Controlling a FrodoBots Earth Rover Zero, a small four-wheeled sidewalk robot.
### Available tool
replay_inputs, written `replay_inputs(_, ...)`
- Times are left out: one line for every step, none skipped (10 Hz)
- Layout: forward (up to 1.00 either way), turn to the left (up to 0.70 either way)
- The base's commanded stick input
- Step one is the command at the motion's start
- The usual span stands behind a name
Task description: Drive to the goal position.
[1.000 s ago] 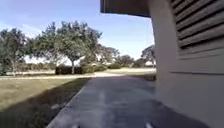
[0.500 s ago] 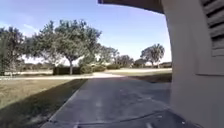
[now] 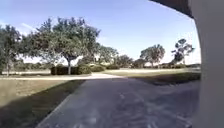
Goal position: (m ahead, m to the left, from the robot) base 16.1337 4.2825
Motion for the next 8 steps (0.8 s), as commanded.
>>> replay_inputs(1.0,0.16)
replay_inputs(1.0,0.03)
replay_inputs(1.0,0.02)
replay_inputs(1.0,0.02)
replay_inputs(1.0,0.03)
replay_inputs(1.0,0.05)
replay_inputs(1.0,0.1)
replay_inputs(1.0,0.1)
